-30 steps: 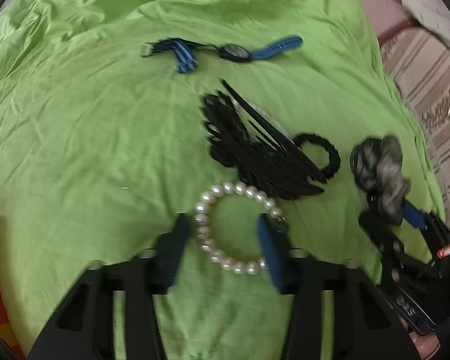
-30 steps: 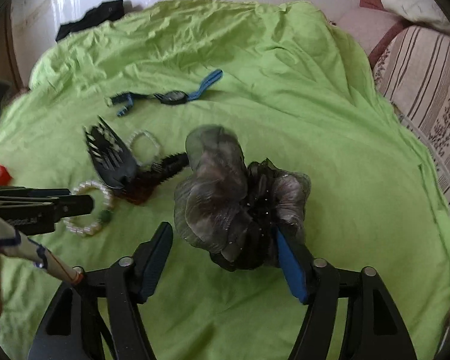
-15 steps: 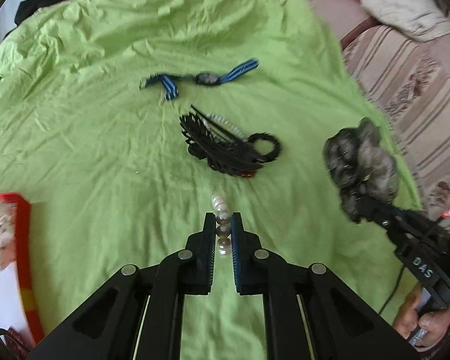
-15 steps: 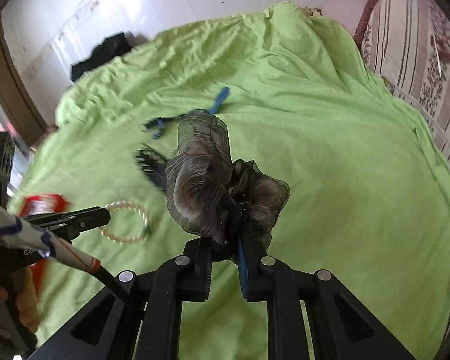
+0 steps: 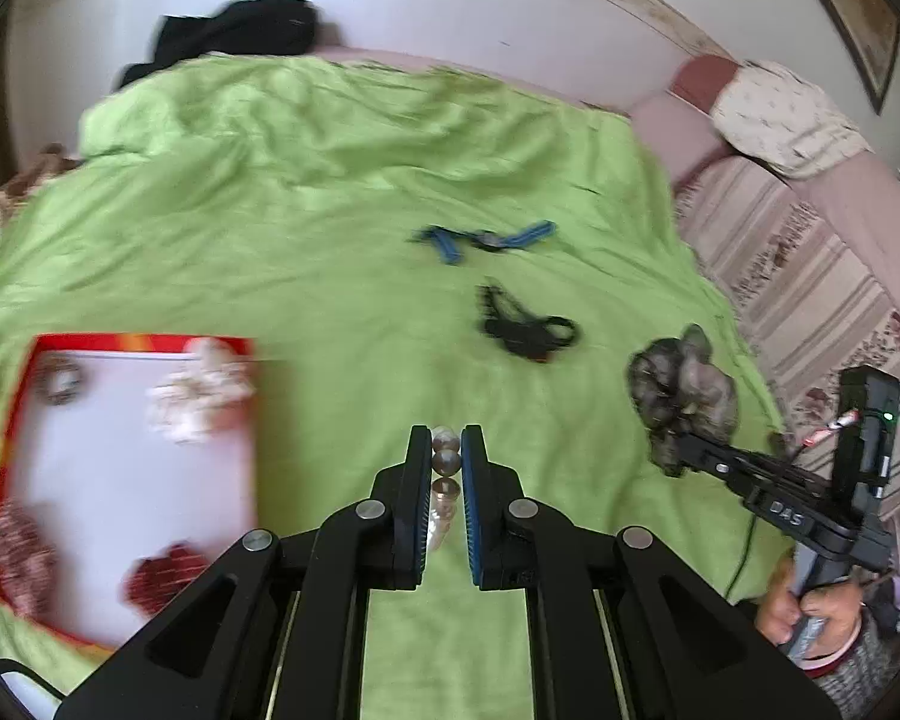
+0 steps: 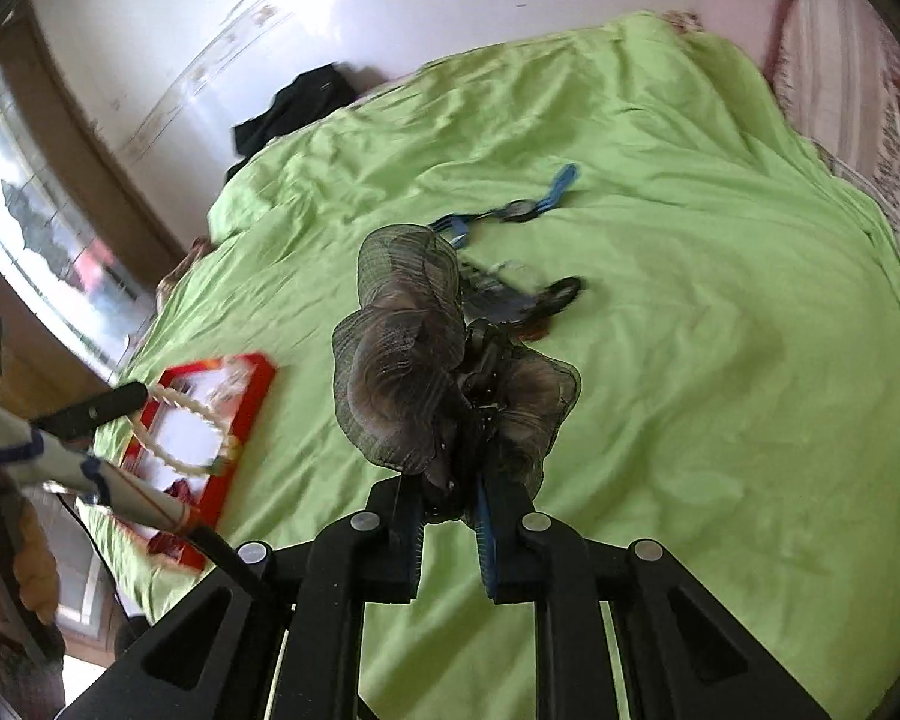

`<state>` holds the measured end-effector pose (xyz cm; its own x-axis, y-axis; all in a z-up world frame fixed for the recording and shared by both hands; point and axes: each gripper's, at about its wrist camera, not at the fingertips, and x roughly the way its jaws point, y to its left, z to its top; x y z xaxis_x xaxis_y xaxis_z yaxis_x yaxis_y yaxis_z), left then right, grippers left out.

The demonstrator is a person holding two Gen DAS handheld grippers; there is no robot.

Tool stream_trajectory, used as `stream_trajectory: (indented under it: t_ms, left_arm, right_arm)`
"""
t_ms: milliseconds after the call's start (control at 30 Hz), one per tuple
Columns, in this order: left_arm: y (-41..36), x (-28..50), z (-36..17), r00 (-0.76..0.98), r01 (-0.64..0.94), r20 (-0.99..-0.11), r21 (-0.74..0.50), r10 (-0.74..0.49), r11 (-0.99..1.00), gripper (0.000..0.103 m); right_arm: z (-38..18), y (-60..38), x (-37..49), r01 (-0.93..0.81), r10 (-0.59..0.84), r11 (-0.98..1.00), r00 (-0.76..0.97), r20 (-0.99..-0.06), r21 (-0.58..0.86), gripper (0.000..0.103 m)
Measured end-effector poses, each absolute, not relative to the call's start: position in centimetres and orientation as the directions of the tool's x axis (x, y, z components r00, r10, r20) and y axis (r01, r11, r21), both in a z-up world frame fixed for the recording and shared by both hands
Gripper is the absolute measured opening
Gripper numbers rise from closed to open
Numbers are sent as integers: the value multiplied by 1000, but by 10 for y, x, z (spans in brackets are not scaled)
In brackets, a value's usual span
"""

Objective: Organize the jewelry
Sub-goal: 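Carry the pearl bracelet and grey scrunchie into the tray and open both tools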

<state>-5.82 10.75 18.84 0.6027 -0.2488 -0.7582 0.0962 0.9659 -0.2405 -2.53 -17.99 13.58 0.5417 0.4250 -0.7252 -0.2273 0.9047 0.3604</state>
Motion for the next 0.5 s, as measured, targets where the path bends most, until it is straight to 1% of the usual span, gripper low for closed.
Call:
stream_trajectory:
  t_ms: [100, 233, 500]
  left_arm:
    - [146, -73, 186, 615, 30, -768, -203, -178, 979, 9]
    - [202, -85, 174, 604, -71, -788, -204, -120, 976, 9]
    - [277, -84, 148, 585, -191, -808, -223, -72, 956, 9]
  right_arm:
    - [139, -146, -32, -286, 450, 893, 515, -730, 349, 16]
    - [138, -102, -38, -356, 475, 874, 476, -740, 332, 16]
    - [130, -3, -45, -491, 517, 815, 379, -768, 307, 16]
